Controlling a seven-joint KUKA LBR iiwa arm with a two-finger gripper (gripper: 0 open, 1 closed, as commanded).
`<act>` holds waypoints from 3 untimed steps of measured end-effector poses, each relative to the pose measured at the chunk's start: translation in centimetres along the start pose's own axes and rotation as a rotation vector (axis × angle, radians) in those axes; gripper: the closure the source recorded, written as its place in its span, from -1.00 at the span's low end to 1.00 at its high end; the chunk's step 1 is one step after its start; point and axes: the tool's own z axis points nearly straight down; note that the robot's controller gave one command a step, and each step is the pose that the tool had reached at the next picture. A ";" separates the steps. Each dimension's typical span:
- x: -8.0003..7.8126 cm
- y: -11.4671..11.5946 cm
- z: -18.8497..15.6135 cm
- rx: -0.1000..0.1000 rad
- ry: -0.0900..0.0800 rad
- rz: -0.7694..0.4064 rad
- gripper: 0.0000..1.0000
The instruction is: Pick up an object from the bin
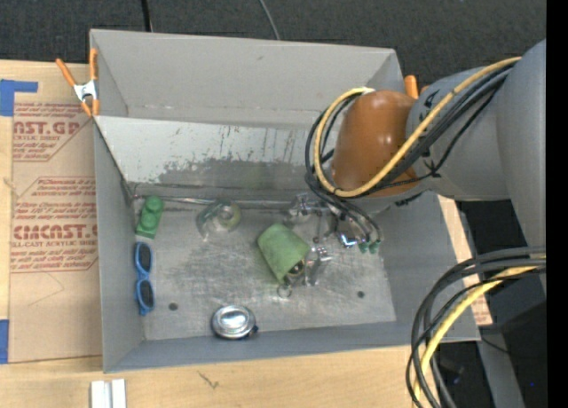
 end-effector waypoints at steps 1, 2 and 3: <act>-1.1 2.7 -0.1 0.003 -0.001 0.254 -1.00; 0.7 3.5 2.6 0.000 -0.013 0.476 -1.00; 2.2 6.1 2.5 0.000 -0.023 0.794 -1.00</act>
Offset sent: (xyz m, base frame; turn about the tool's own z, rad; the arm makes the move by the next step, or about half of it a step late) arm 0.0058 0.0281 0.0002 0.2552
